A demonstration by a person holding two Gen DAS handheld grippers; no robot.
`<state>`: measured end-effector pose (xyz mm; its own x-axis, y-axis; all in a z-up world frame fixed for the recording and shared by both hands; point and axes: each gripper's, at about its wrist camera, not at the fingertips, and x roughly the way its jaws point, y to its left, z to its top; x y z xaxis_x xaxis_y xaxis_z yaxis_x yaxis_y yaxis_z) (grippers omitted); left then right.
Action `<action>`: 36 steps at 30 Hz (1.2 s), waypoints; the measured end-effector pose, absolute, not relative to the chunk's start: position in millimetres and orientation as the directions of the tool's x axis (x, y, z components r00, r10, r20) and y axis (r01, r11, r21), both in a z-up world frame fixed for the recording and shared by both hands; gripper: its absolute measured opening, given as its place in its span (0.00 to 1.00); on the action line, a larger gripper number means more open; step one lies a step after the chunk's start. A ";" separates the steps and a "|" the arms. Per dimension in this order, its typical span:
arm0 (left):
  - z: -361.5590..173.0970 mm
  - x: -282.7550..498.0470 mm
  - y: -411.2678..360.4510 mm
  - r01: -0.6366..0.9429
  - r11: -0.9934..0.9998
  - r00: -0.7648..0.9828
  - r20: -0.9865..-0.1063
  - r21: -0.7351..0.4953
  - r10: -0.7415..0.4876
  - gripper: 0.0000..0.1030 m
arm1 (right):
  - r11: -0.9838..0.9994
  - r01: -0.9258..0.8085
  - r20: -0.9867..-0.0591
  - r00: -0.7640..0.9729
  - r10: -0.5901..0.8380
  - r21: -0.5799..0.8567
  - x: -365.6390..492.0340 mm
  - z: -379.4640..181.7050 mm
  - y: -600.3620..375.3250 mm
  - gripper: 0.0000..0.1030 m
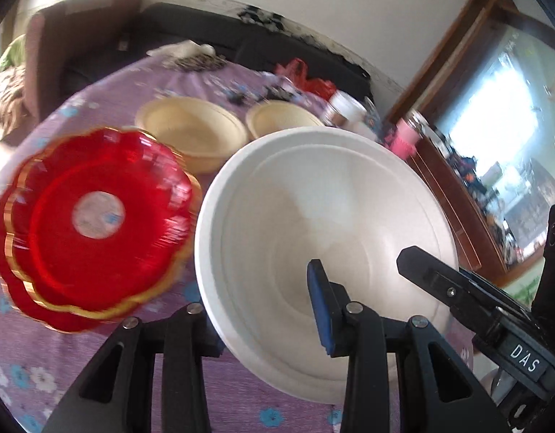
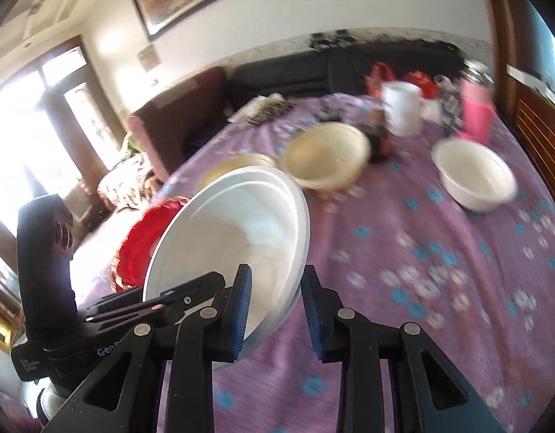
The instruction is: Organize plates and bowls
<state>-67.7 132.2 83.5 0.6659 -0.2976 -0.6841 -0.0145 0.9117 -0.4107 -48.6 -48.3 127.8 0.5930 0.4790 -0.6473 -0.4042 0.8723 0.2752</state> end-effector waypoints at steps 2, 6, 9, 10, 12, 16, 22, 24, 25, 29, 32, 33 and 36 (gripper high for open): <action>86.8 -70.4 158.1 -0.069 0.904 0.690 -0.675 -0.421 -0.262 0.34 | 0.856 -0.441 -0.642 0.580 0.501 0.271 -44.8 131.7 -25.0 0.30; 86.3 -74.0 201.8 -0.154 0.882 0.714 -0.668 -0.445 -0.212 0.34 | 0.817 -0.499 -0.648 0.526 0.551 0.290 -32.8 130.7 19.7 0.30; 83.2 -73.9 228.7 -0.212 0.870 0.721 -0.672 -0.446 -0.169 0.34 | 0.790 -0.526 -0.663 0.474 0.579 0.315 -19.8 123.2 47.3 0.30; 81.1 -73.0 236.8 -0.229 0.867 0.720 -0.676 -0.443 -0.155 0.34 | 0.784 -0.531 -0.671 0.456 0.585 0.323 -14.6 119.5 57.8 0.30; 76.0 -67.7 246.0 -0.253 0.865 0.712 -0.689 -0.433 -0.136 0.34 | 0.777 -0.535 -0.682 0.433 0.589 0.331 -8.4 113.3 70.8 0.30; 60.7 -56.3 256.6 -0.285 0.861 0.681 -0.721 -0.421 -0.127 0.34 | 0.778 -0.537 -0.703 0.412 0.580 0.328 4.3 101.7 88.3 0.30; 56.5 -56.6 263.2 -0.284 0.862 0.686 -0.717 -0.420 -0.123 0.34 | 0.797 -0.520 -0.738 0.399 0.545 0.307 18.1 83.6 96.0 0.30; 56.9 -57.3 264.3 -0.281 0.863 0.688 -0.715 -0.420 -0.124 0.34 | 0.800 -0.516 -0.744 0.395 0.539 0.306 21.6 79.4 96.3 0.30; 57.1 -57.8 264.7 -0.279 0.863 0.689 -0.714 -0.421 -0.125 0.34 | 0.802 -0.515 -0.744 0.397 0.537 0.304 22.0 78.9 95.9 0.30; 58.0 -58.9 269.4 -0.274 0.853 0.693 -0.706 -0.445 -0.146 0.36 | 0.805 -0.512 -0.746 0.400 0.533 0.301 25.6 77.0 96.2 0.33; 62.9 -64.1 273.2 -0.276 0.844 0.702 -0.696 -0.459 -0.149 0.37 | 0.800 -0.519 -0.735 0.408 0.542 0.302 24.2 80.7 95.1 0.43; 64.8 -66.0 274.3 -0.280 0.841 0.706 -0.693 -0.462 -0.146 0.42 | 0.802 -0.520 -0.730 0.419 0.540 0.295 23.3 83.0 94.2 0.46; 70.2 -73.6 282.9 -0.296 0.821 0.729 -0.671 -0.488 -0.137 0.47 | 0.807 -0.517 -0.712 0.450 0.539 0.285 20.4 90.8 87.9 0.59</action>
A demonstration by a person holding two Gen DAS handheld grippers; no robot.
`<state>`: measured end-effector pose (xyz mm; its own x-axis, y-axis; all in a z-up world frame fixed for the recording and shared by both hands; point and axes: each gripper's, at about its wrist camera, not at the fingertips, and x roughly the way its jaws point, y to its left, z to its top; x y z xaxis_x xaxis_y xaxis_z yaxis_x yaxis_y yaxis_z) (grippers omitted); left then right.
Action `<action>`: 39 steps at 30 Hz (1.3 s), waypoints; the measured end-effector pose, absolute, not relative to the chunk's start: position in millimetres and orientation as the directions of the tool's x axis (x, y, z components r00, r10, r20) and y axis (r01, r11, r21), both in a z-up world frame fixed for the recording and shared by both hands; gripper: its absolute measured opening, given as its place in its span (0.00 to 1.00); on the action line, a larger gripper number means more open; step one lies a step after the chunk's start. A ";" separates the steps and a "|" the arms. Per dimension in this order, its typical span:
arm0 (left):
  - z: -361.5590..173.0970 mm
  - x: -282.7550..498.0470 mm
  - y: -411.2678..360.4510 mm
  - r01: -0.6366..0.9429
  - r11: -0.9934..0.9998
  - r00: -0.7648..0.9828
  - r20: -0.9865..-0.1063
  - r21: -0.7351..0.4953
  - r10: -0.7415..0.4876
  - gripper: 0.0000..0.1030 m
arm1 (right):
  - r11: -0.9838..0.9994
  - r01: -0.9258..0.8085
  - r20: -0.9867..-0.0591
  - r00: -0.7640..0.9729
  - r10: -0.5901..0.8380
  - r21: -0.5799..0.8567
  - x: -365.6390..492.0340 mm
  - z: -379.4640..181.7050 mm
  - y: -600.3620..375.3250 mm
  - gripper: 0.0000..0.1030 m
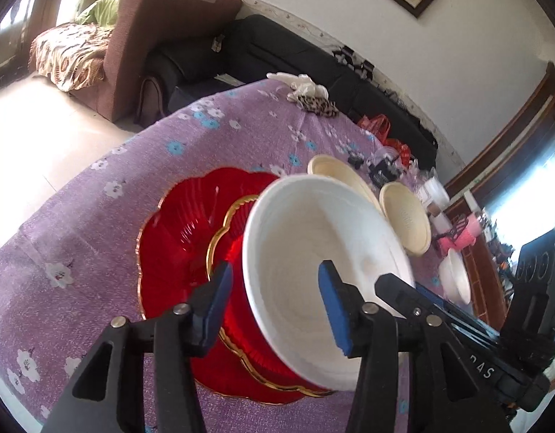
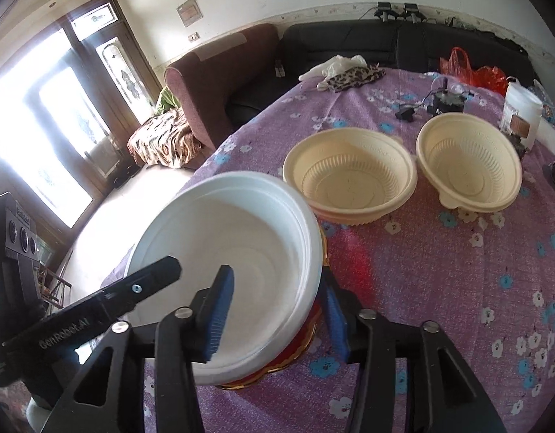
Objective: Organize plates and bowls
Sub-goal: 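Lower the white bowl onto the red plates and open the right gripper, then reach the right gripper toward the white bowl beside the pink thermos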
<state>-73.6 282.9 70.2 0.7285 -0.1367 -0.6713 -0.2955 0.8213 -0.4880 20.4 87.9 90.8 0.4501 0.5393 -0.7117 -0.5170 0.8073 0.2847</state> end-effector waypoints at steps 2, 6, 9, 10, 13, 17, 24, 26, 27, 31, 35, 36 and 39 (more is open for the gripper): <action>73.7 -79.3 288.5 -0.311 0.811 0.741 -0.661 -0.495 -0.120 0.48 | 0.811 -0.508 -0.703 0.462 0.541 0.290 20.2 94.3 82.9 0.64; 80.4 -91.6 300.5 -0.356 0.786 0.766 -0.640 -0.505 -0.064 0.60 | 0.817 -0.479 -0.687 0.477 0.549 0.320 21.0 97.8 66.9 0.64; 82.5 -95.5 305.1 -0.367 0.782 0.767 -0.640 -0.504 -0.052 0.63 | 0.824 -0.458 -0.679 0.489 0.548 0.335 20.1 98.4 52.1 0.64; 83.2 -97.2 306.1 -0.373 0.779 0.768 -0.639 -0.504 -0.045 0.63 | 0.826 -0.449 -0.676 0.493 0.547 0.341 19.3 98.3 45.1 0.64; 86.9 -103.1 306.4 -0.384 0.778 0.776 -0.631 -0.498 -0.021 0.63 | 0.836 -0.420 -0.669 0.511 0.539 0.353 16.0 97.3 24.5 0.65; 92.5 -105.8 296.9 -0.378 0.792 0.780 -0.626 -0.480 -0.007 0.67 | 0.851 -0.368 -0.673 0.524 0.522 0.373 13.7 90.3 -6.4 0.68; 103.7 -99.4 251.8 -0.297 0.866 0.780 -0.625 -0.402 -0.023 0.70 | 0.869 -0.269 -0.697 0.519 0.495 0.416 16.9 63.4 -60.1 0.68; 106.1 -96.2 234.6 -0.265 0.889 0.781 -0.624 -0.373 -0.029 0.73 | 0.868 -0.242 -0.701 0.515 0.493 0.432 19.2 56.8 -73.0 0.68; 106.8 -95.7 229.1 -0.252 0.897 0.780 -0.624 -0.364 -0.034 0.73 | 0.868 -0.226 -0.704 0.514 0.491 0.441 20.7 53.1 -80.9 0.68; 108.0 -87.8 189.9 -0.150 0.937 0.773 -0.629 -0.316 -0.088 0.73 | 0.873 -0.187 -0.708 0.521 0.477 0.450 26.9 46.6 -101.7 0.68; 102.9 -78.8 146.4 -0.036 0.962 0.747 -0.647 -0.272 -0.155 0.73 | 0.871 -0.152 -0.706 0.529 0.472 0.468 34.5 41.0 -119.3 0.68; 101.4 -77.4 138.5 -0.017 0.965 0.741 -0.651 -0.262 -0.163 0.74 | 0.869 -0.144 -0.706 0.528 0.473 0.474 36.7 38.8 -123.2 0.68; 92.4 -71.8 109.2 0.038 0.977 0.719 -0.673 -0.210 -0.172 0.75 | 0.867 -0.127 -0.710 0.524 0.471 0.481 39.8 32.2 -130.1 0.68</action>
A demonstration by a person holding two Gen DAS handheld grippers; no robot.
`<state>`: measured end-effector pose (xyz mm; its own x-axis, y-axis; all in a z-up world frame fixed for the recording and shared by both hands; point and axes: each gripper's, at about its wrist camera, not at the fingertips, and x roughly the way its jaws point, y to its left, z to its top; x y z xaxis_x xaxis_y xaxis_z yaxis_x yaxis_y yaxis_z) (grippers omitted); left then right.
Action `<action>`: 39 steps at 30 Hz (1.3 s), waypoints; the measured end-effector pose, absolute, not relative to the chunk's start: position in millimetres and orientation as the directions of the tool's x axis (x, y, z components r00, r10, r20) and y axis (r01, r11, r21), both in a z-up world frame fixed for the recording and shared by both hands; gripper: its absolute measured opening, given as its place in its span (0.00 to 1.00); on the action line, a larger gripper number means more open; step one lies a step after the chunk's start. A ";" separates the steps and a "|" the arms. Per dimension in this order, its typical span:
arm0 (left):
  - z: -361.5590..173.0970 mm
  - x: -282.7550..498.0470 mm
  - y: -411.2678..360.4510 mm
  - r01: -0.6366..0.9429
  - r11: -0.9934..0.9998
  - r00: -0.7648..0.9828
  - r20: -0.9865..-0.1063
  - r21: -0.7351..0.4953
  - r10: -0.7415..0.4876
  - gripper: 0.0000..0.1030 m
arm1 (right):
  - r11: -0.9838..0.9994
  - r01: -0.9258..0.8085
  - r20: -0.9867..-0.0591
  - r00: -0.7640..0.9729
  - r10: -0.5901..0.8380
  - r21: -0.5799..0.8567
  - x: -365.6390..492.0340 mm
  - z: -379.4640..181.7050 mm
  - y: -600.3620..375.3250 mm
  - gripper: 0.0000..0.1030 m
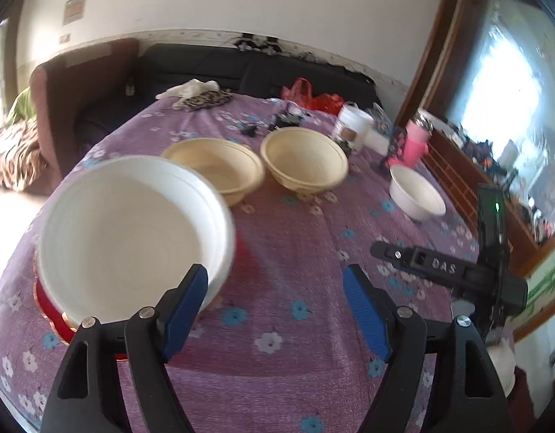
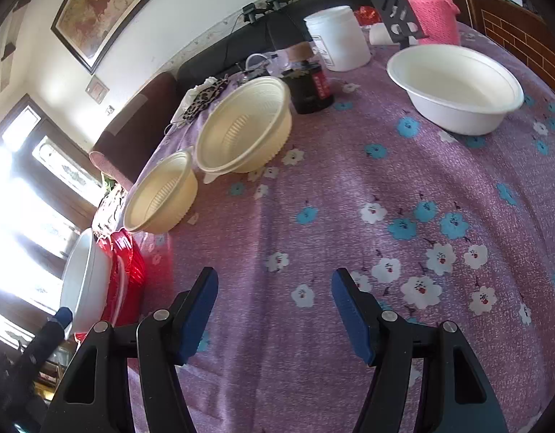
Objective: Organize plates and bowls
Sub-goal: 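Reach the right gripper toward the white bowl beside the pink thermos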
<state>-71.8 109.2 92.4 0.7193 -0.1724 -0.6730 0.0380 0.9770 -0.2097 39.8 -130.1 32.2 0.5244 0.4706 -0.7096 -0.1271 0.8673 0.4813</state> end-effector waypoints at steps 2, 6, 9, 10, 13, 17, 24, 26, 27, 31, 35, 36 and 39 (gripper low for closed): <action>86.2 -66.9 95.0 0.059 0.980 0.699 -0.693 -0.190 -0.177 0.75 | 0.867 -0.115 -0.714 0.520 0.468 0.485 42.1 27.4 -135.6 0.68; 80.5 -61.5 75.0 0.105 0.981 0.681 -0.708 -0.161 -0.189 0.75 | 0.866 -0.089 -0.719 0.520 0.462 0.492 45.5 20.7 -147.4 0.67; 79.3 -58.8 62.2 0.135 0.980 0.675 -0.711 -0.144 -0.197 0.75 | 0.867 -0.071 -0.719 0.528 0.453 0.494 47.2 19.9 -155.6 0.67; 77.7 -56.9 58.4 0.142 0.980 0.671 -0.714 -0.142 -0.201 0.75 | 0.866 -0.063 -0.719 0.530 0.450 0.496 48.1 19.8 -159.1 0.67; 72.5 -51.9 48.5 0.162 0.977 0.655 -0.726 -0.135 -0.209 0.75 | 0.864 -0.043 -0.718 0.536 0.444 0.502 50.3 17.7 -167.4 0.68; 61.5 -45.6 38.1 0.179 0.974 0.624 -0.749 -0.138 -0.221 0.75 | 0.864 -0.021 -0.719 0.545 0.433 0.504 49.6 15.6 -180.9 0.68; 48.7 -33.4 25.5 0.161 0.982 0.601 -0.780 -0.098 -0.176 0.75 | 0.864 0.018 -0.723 0.557 0.409 0.503 48.5 11.8 -201.9 0.68; 47.1 -29.8 22.9 0.153 0.985 0.601 -0.783 -0.084 -0.160 0.75 | 0.865 0.019 -0.722 0.561 0.405 0.501 48.7 12.4 -204.7 0.68; 46.4 -27.8 21.5 0.151 0.986 0.602 -0.785 -0.074 -0.151 0.75 | 0.865 0.019 -0.721 0.563 0.405 0.501 49.1 13.0 -205.5 0.68; 45.6 -18.4 15.9 0.146 0.988 0.605 -0.785 -0.050 -0.130 0.75 | 0.869 0.017 -0.718 0.573 0.396 0.494 51.1 16.5 -208.8 0.68; 44.4 -10.1 9.4 0.144 0.989 0.610 -0.784 -0.028 -0.111 0.75 | 0.871 0.024 -0.717 0.579 0.388 0.491 51.9 17.8 -216.2 0.68; 43.5 -8.2 7.6 0.145 0.989 0.610 -0.785 -0.024 -0.109 0.75 | 0.871 0.027 -0.717 0.581 0.386 0.491 51.9 17.6 -218.1 0.68; 40.0 -3.4 1.1 0.152 0.988 0.608 -0.788 -0.006 -0.098 0.75 | 0.872 0.041 -0.720 0.585 0.374 0.487 51.9 17.2 -225.7 0.68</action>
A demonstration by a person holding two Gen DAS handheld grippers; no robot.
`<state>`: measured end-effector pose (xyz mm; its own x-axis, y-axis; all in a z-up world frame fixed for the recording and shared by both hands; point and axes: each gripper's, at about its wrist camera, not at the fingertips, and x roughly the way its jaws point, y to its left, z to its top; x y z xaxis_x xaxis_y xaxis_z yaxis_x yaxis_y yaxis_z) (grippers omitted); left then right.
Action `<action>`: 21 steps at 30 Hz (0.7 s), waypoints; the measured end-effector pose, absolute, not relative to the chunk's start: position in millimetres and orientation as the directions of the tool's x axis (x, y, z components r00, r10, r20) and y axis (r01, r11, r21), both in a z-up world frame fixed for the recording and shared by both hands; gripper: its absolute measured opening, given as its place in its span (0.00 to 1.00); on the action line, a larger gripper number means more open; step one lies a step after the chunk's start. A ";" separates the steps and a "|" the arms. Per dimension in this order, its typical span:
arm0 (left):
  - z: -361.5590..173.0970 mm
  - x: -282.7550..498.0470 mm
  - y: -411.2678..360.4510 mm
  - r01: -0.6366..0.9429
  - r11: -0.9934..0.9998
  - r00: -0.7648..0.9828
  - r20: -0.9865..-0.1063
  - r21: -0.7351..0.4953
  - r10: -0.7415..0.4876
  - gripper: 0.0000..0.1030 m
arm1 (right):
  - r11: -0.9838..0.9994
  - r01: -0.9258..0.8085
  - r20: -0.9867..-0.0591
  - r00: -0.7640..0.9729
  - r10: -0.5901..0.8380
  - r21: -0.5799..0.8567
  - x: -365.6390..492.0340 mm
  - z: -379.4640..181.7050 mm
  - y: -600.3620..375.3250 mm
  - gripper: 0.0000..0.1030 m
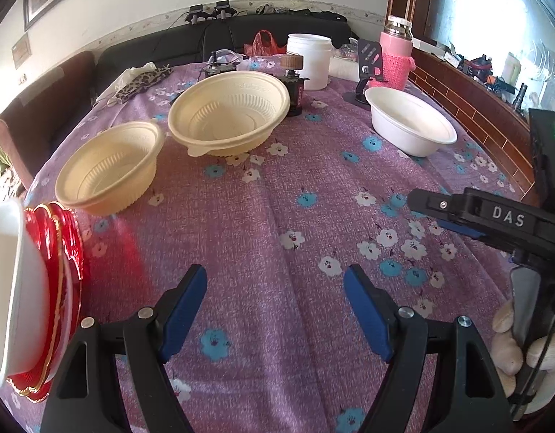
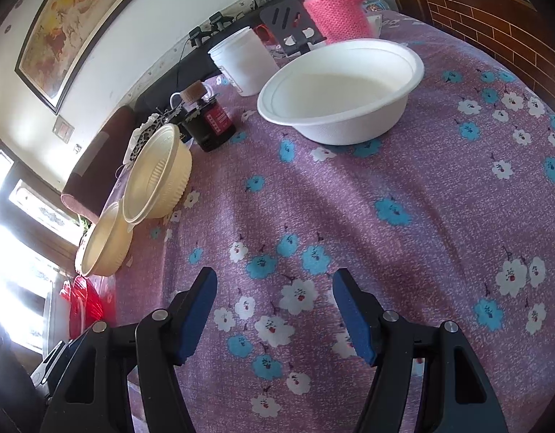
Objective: Organize plates and bowls
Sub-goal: 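Reach the right gripper toward the white bowl beside the pink thermos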
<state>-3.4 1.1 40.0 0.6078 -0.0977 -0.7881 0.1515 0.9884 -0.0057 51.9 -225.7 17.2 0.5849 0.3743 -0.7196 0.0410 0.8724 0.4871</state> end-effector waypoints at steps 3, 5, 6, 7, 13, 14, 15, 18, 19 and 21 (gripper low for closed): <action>36.9 -0.7 -4.7 0.159 0.987 0.605 -0.791 0.007 -0.092 0.75 | 0.872 0.055 -0.719 0.593 0.363 0.486 52.6 18.2 -234.0 0.68; 34.6 1.7 -7.3 0.162 0.987 0.602 -0.793 0.010 -0.091 0.75 | 0.873 0.063 -0.717 0.601 0.354 0.484 52.9 19.9 -239.6 0.68; 33.5 2.6 -8.3 0.162 0.987 0.600 -0.795 0.011 -0.090 0.75 | 0.873 0.067 -0.715 0.606 0.349 0.482 53.1 20.9 -242.9 0.68; 32.2 3.7 -9.2 0.163 0.987 0.597 -0.797 0.011 -0.089 0.75 | 0.873 0.072 -0.714 0.610 0.343 0.482 53.4 21.8 -246.2 0.68; 24.8 9.8 -12.3 0.165 0.986 0.582 -0.808 0.011 -0.088 0.75 | 0.872 0.107 -0.704 0.640 0.308 0.478 56.8 29.1 -266.5 0.68; 23.1 11.3 -12.2 0.164 0.986 0.577 -0.812 0.008 -0.090 0.75 | 0.868 0.120 -0.700 0.649 0.298 0.481 58.0 31.0 -272.4 0.68; 21.9 12.4 -12.3 0.163 0.987 0.575 -0.814 0.006 -0.090 0.75 | 0.864 0.135 -0.696 0.657 0.288 0.486 59.2 32.7 -278.5 0.68; 17.0 16.5 -11.6 0.159 0.987 0.563 -0.821 -0.004 -0.094 0.75 | 0.852 0.180 -0.688 0.679 0.254 0.491 64.0 37.8 -294.6 0.69; 15.3 17.9 -11.2 0.158 0.987 0.559 -0.823 -0.008 -0.096 0.75 | 0.848 0.195 -0.686 0.687 0.239 0.492 66.3 39.7 -300.6 0.69; 12.1 20.2 -10.3 0.154 0.988 0.554 -0.827 -0.016 -0.100 0.75 | 0.840 0.226 -0.681 0.701 0.211 0.493 71.8 43.3 -312.1 0.69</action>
